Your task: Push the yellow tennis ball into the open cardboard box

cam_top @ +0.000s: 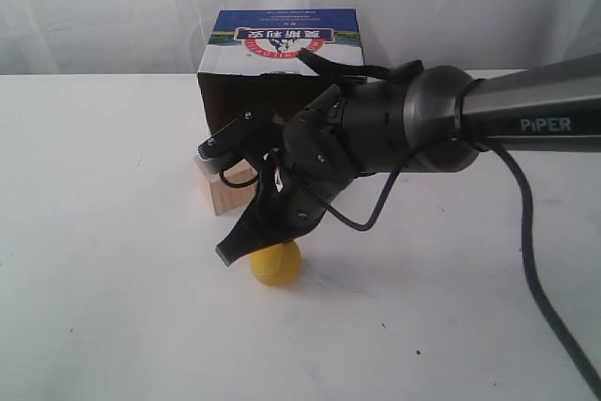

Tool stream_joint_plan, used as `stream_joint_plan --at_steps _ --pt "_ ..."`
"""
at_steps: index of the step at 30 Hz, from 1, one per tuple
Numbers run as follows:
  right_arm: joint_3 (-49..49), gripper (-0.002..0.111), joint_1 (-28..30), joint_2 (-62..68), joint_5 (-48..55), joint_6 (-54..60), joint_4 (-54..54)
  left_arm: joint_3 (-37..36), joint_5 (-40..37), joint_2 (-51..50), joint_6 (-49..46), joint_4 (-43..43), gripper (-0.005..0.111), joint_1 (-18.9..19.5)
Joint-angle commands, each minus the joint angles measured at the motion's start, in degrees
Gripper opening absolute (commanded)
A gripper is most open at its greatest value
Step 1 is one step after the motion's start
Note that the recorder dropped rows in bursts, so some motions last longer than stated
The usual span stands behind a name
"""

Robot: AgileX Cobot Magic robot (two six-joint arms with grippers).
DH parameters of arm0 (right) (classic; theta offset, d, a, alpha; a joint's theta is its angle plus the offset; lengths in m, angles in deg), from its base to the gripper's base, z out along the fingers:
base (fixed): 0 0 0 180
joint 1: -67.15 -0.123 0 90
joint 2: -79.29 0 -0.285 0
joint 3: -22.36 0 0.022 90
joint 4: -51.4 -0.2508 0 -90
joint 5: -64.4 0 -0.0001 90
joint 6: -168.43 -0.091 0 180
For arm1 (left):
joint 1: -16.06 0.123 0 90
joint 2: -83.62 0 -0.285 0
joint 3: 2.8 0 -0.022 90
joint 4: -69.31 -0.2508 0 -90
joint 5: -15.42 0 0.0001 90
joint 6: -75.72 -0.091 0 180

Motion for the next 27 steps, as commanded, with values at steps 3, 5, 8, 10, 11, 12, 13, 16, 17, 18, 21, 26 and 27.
stream_joint_plan --at_steps 3,5,8,10,11,12,13,16,17,18,21,26,27 --pt "5.83 0.0 3.07 -3.3 5.96 -2.53 1.76 -0.21 0.08 0.28 0.43 -0.04 0.0 0.16" --pt "8.64 0.0 4.75 -5.63 5.2 -2.97 2.34 -0.21 0.08 0.28 0.43 -0.04 0.0 0.16" --pt "10.22 0.0 6.39 -9.3 4.93 -3.95 4.85 -0.21 0.08 0.28 0.43 -0.04 0.0 0.16" --pt "10.22 0.0 6.39 -11.7 5.06 -5.2 6.38 -0.21 0.08 0.28 0.43 -0.04 0.0 0.16" --pt "10.22 0.0 6.39 -12.37 5.06 -5.57 6.53 -0.21 0.08 0.28 0.43 -0.04 0.0 0.16" --pt "10.22 0.0 6.39 -13.24 5.22 -6.44 7.28 -0.21 0.08 0.28 0.43 -0.04 0.0 0.16" --pt "10.22 0.0 6.39 -13.69 5.5 -6.68 7.4 -0.21 0.08 0.28 0.43 -0.04 0.0 0.16" --pt "10.22 0.0 6.39 -14.6 6.48 -6.81 6.87 -0.21 0.08 0.28 0.43 -0.04 0.0 0.16" --pt "10.22 0.0 6.28 -14.98 6.61 -6.81 6.23 -0.21 0.08 0.28 0.43 -0.04 0.0 0.16" --pt "10.22 0.0 6.0 -15.25 6.77 -6.81 5.31 -0.21 0.08 0.28 0.43 -0.04 0.0 0.16" --pt "10.22 0.0 4.5 -15.84 7.48 -6.81 4.12 -0.21 0.08 0.28 0.43 -0.04 0.0 0.16" --pt "10.22 0.0 2.37 -15.94 10.41 -6.81 2.88 -0.21 0.08 0.28 0.43 -0.04 0.0 0.16" --pt "10.22 0.0 2.36 -15.94 10.45 -6.81 2.34 -0.21 0.08 0.28 0.43 -0.04 0.0 0.16"
